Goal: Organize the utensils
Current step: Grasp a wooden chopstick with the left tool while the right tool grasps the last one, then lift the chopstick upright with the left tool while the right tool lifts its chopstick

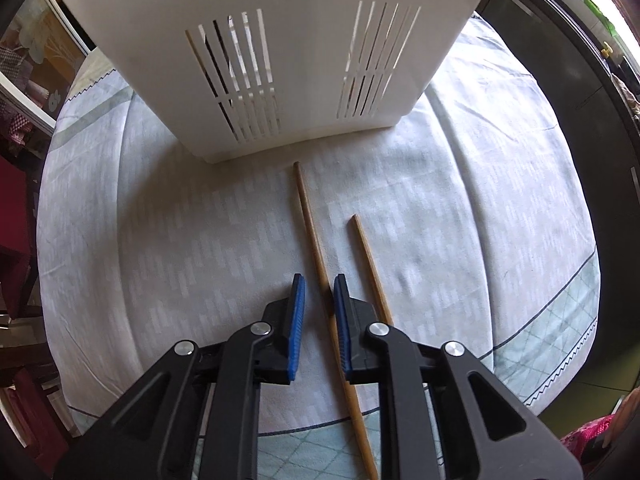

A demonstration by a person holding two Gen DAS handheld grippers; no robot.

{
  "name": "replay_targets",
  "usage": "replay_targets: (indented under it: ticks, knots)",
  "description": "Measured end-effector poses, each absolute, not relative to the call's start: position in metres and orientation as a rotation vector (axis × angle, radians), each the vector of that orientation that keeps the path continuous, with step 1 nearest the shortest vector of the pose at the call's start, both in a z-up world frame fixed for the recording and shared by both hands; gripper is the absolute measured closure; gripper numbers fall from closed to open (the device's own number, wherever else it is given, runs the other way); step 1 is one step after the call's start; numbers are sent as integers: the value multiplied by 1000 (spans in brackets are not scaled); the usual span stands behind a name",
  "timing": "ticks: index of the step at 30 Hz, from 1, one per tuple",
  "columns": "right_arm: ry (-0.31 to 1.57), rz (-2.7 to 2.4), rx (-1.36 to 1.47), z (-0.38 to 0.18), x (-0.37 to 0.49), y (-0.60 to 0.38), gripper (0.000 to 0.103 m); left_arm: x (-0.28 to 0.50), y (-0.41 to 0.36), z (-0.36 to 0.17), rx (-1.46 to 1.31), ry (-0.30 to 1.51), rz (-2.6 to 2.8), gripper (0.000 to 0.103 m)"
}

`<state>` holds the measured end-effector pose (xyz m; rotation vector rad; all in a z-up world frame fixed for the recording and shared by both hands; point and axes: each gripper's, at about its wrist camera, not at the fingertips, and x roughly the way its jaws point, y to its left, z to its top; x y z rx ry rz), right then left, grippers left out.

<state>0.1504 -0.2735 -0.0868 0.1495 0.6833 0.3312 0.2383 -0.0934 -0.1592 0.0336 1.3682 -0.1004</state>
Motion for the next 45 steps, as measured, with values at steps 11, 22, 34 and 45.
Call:
replay_targets:
  ticks: [11, 22, 34, 45]
  knots:
    - [879, 450, 48, -112, 183, -224, 68, 243, -77, -156, 4, 1358, -106, 97]
    - [1110, 572, -132, -169, 220, -127, 69, 223, -33, -116, -37, 1238, -98, 97]
    - [1164, 482, -284, -197, 232, -76, 73, 200, -16, -87, -79, 1153, -126, 97]
    - [1158, 495, -248, -196, 236, -55, 97, 188, -7, -83, -95, 1129, -141, 97]
